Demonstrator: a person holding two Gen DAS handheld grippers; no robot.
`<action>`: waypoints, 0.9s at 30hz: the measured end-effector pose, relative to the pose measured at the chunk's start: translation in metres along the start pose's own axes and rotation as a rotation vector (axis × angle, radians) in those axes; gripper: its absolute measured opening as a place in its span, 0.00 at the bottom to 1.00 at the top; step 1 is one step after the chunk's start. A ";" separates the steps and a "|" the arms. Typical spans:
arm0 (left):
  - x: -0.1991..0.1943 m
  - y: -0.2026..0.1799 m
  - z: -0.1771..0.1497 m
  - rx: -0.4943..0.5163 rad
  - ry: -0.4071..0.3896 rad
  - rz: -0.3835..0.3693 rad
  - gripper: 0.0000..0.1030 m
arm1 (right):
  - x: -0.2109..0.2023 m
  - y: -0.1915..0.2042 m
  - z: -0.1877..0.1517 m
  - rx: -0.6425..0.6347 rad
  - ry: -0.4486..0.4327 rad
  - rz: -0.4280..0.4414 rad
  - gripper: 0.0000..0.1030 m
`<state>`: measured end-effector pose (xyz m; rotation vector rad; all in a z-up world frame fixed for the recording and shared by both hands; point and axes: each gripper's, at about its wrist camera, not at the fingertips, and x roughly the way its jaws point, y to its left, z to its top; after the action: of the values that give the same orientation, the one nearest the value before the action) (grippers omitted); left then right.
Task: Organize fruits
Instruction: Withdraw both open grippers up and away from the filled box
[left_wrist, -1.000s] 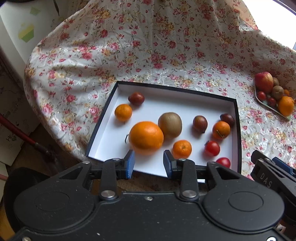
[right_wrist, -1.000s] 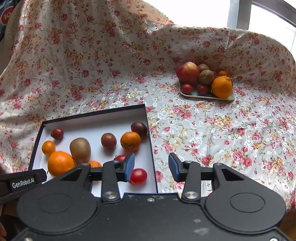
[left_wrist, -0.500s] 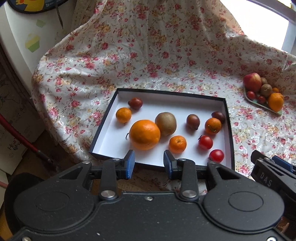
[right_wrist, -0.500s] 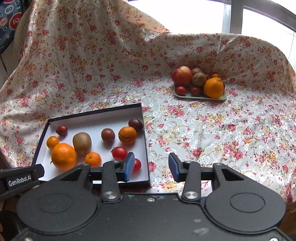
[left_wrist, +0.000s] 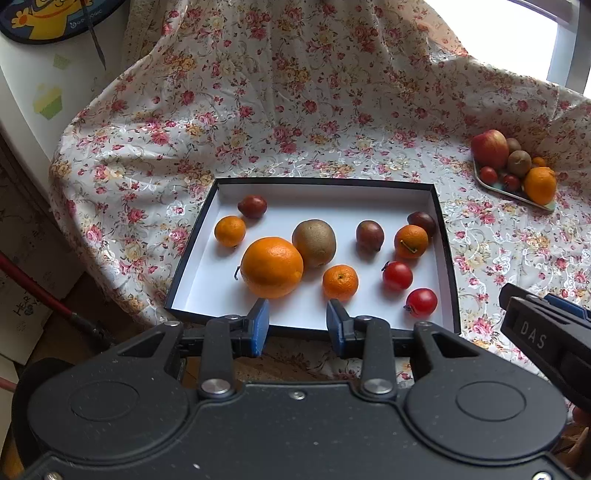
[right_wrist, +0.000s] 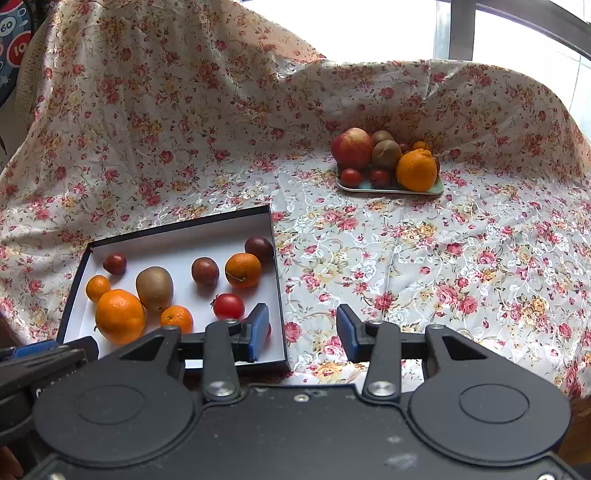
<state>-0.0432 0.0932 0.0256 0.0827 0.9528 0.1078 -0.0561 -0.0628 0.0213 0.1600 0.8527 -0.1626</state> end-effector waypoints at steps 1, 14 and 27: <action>0.000 0.000 0.000 0.000 0.002 0.001 0.43 | 0.000 0.001 0.000 -0.001 0.002 0.000 0.43; 0.003 0.004 0.000 -0.017 0.018 -0.015 0.44 | 0.006 0.003 -0.002 -0.008 0.030 -0.006 0.43; 0.003 0.002 0.000 0.006 0.014 -0.019 0.44 | 0.010 0.006 -0.003 -0.013 0.046 -0.005 0.43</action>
<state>-0.0418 0.0953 0.0237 0.0782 0.9682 0.0882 -0.0510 -0.0575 0.0123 0.1497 0.9004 -0.1585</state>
